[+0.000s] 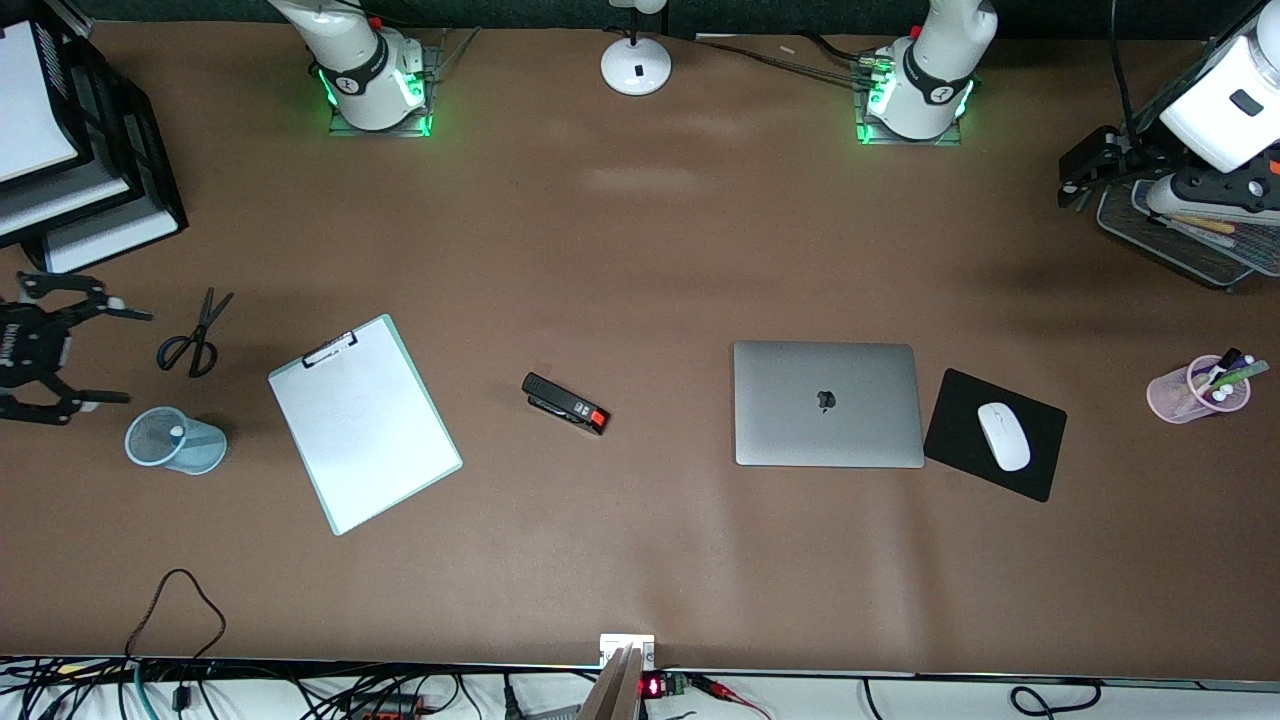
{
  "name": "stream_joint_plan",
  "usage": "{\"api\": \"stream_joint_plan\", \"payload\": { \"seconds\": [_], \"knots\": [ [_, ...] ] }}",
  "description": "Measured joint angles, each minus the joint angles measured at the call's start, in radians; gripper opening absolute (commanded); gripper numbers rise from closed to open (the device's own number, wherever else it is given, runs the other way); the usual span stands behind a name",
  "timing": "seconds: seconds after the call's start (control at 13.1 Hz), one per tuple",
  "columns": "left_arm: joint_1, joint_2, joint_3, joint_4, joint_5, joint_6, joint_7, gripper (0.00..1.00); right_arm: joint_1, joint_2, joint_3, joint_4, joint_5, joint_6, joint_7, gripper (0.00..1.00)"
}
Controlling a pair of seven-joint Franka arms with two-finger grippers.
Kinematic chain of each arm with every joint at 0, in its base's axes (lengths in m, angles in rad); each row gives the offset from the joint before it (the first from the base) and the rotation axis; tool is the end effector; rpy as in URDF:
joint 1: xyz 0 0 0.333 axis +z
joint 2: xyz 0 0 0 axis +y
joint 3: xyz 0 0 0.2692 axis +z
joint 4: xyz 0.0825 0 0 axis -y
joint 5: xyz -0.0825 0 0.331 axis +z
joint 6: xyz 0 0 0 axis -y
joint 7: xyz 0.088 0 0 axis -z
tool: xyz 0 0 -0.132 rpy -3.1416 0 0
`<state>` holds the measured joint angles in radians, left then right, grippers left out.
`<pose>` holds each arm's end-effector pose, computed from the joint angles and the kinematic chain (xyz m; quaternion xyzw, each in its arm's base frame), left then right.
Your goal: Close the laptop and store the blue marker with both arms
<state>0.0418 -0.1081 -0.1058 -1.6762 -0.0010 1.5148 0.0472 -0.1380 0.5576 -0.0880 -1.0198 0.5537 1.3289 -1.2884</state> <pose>0.4636 -0.0321 0.5561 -0.9981 0.0551 0.0269 0.0054 0.6012 -0.0430 0.4680 -0.8099 -0.5175 -0.0828 0.2634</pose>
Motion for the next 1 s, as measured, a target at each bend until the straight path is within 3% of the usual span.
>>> {"api": "stream_joint_plan", "payload": {
  "seconds": [0.31,0.69,1.0],
  "knots": [
    [0.0,-0.001,-0.009,0.0,0.0,0.0,0.0,1.0,0.122,-0.06,0.0,-0.018,-0.17,0.06,0.323,1.0],
    [0.0,-0.003,-0.012,0.0,0.0,0.0,0.0,1.0,0.193,-0.233,0.0,-0.259,-0.25,0.105,0.758,1.0],
    [0.004,-0.013,-0.009,0.001,0.0,0.0,0.0,1.0,0.194,-0.296,-0.003,-0.38,-0.361,0.108,1.037,1.0]
  ]
}}
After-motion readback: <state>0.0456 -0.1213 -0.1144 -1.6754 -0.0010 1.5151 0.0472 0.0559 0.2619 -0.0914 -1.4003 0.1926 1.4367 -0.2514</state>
